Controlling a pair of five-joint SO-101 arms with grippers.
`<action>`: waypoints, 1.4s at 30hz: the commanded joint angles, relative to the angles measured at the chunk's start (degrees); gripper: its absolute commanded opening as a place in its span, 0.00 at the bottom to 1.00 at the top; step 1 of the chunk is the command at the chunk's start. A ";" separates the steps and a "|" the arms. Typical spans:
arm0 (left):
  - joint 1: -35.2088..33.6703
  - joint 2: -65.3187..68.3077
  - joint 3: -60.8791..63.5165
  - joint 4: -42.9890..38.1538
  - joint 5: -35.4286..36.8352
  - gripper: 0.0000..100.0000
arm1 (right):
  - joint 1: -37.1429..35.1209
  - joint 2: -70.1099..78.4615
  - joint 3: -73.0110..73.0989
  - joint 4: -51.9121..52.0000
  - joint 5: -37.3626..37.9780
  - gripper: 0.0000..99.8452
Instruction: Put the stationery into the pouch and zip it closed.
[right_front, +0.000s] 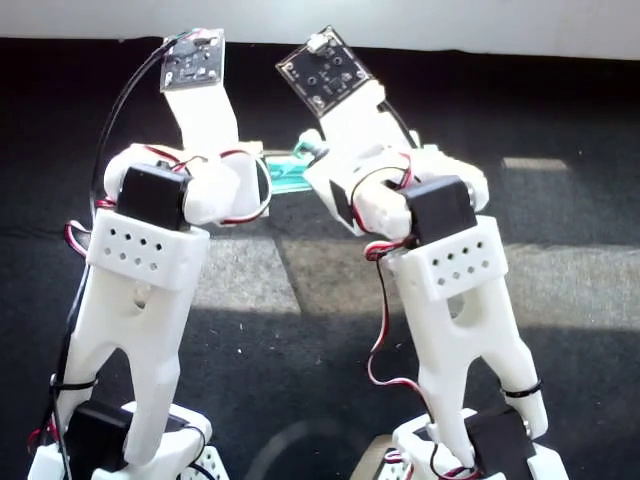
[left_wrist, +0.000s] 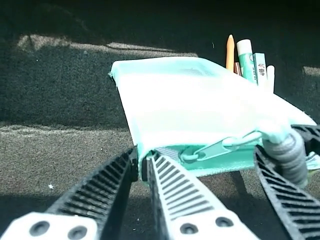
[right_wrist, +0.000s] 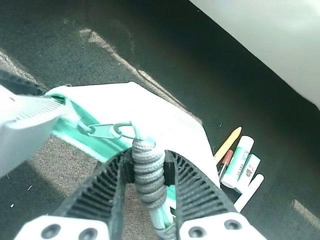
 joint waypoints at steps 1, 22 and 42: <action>0.40 -0.84 -8.84 3.78 0.26 0.01 | 0.84 -2.77 -7.34 0.13 0.00 0.01; -9.54 -0.22 -10.59 11.60 -0.18 0.01 | 18.42 -7.08 -10.86 6.29 0.35 0.01; -13.32 -0.22 -1.10 6.24 -0.18 0.01 | 23.34 -7.52 3.12 0.22 0.35 0.01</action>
